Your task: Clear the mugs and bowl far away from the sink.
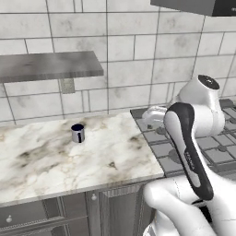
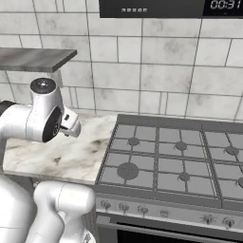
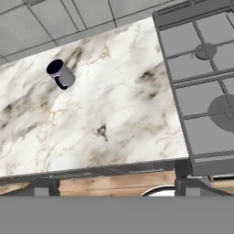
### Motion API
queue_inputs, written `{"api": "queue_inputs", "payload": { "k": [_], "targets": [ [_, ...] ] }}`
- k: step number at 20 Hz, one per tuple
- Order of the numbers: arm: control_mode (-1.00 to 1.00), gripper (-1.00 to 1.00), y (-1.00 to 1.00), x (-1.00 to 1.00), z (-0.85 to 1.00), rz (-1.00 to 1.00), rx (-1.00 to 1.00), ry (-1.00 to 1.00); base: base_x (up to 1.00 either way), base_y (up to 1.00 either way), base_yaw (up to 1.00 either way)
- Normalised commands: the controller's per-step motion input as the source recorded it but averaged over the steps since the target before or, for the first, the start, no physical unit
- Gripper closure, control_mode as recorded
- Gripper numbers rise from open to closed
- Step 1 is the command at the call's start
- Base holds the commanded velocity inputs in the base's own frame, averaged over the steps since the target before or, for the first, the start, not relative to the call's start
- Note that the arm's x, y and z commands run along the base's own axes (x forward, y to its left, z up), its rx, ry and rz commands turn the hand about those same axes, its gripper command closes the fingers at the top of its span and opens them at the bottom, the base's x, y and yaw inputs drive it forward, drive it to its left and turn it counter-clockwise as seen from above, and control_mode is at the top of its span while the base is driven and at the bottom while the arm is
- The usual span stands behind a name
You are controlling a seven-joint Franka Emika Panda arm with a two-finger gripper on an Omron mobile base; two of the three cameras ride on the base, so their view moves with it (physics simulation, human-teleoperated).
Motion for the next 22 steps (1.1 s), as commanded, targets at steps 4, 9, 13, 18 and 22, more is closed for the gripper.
{"api": "queue_inputs", "payload": {
  "k": [4,9,13,18,22],
  "targets": [
    [-1.0,-1.0,-0.19,-0.85,-0.12,0.01,0.0,0.0,0.0,0.0,0.0],
    [-1.0,-1.0,0.0,-0.84,0.03,0.02,-0.02,-0.04,0.0,0.0,0.0],
    [-1.0,-1.0,-0.05,-0.54,0.11,0.09,-0.05,-0.05,0.0,0.0,0.0],
    [-1.0,-1.0,0.01,-0.38,0.76,0.01,-0.21,-0.12,0.0,0.0,0.0],
    [-1.0,-1.0,0.0,-0.06,0.56,-0.02,-0.25,0.0,0.0,0.0,0.0]
  ]
}}
